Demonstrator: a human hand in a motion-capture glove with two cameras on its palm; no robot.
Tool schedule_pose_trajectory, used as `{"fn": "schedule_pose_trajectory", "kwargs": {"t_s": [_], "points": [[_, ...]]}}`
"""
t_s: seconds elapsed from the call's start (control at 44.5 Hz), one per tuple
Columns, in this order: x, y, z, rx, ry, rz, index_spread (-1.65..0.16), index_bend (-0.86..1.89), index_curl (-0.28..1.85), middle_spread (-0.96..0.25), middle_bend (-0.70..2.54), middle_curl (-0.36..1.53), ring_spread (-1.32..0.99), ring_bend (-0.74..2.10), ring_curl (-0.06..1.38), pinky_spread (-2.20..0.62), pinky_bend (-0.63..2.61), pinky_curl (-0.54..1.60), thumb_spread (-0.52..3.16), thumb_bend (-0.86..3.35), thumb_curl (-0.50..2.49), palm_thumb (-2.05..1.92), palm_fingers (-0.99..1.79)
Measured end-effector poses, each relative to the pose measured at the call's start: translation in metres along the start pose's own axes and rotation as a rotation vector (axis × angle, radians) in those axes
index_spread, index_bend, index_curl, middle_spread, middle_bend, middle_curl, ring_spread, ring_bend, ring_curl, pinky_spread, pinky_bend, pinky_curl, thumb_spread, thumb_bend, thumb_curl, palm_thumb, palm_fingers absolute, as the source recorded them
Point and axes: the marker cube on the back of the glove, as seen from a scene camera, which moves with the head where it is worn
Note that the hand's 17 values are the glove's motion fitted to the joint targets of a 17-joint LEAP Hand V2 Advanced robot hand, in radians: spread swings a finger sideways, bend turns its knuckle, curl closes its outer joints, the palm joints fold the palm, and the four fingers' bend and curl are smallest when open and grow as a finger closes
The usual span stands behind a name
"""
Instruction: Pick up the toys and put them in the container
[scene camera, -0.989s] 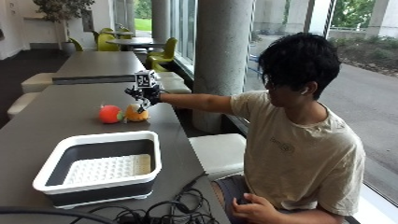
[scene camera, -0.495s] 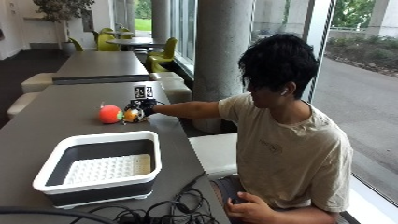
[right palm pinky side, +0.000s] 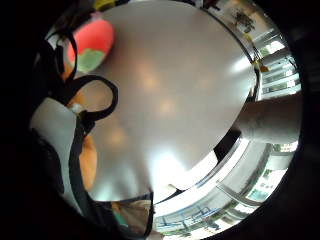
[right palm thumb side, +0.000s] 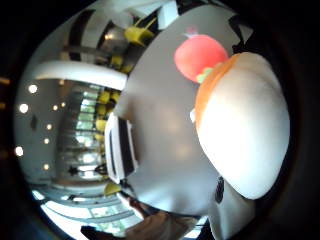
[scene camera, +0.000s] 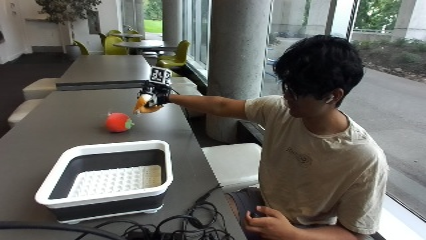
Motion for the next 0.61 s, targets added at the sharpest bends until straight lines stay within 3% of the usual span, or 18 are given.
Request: {"fn": "schedule_pose_trajectory", "kwargs": {"t_s": [0.09, 0.292, 0.607], "points": [[-0.057, 0.011, -0.015, -0.003, 0.055, -0.273, -0.31, 0.26, 0.17, -0.21, 0.35, 0.33, -0.37, 0.88, 0.48, -0.38, 1.01, 0.39, 1.04, 0.23, 0.57, 0.76, 0.91], [-0.136, 0.007, -0.032, 0.006, 0.104, -0.488, -0.32, 0.26, 0.20, -0.26, 0.36, 0.37, -0.42, 0.88, 0.50, -0.40, 0.99, 0.40, 0.90, 0.19, 0.64, 0.75, 0.89], [-0.297, 0.048, -0.010, -0.016, 0.030, -0.549, -0.34, 0.24, 0.23, -0.30, 0.34, 0.43, -0.45, 0.88, 0.53, -0.41, 1.02, 0.43, 0.82, 0.11, 0.72, 0.70, 0.87]]}}
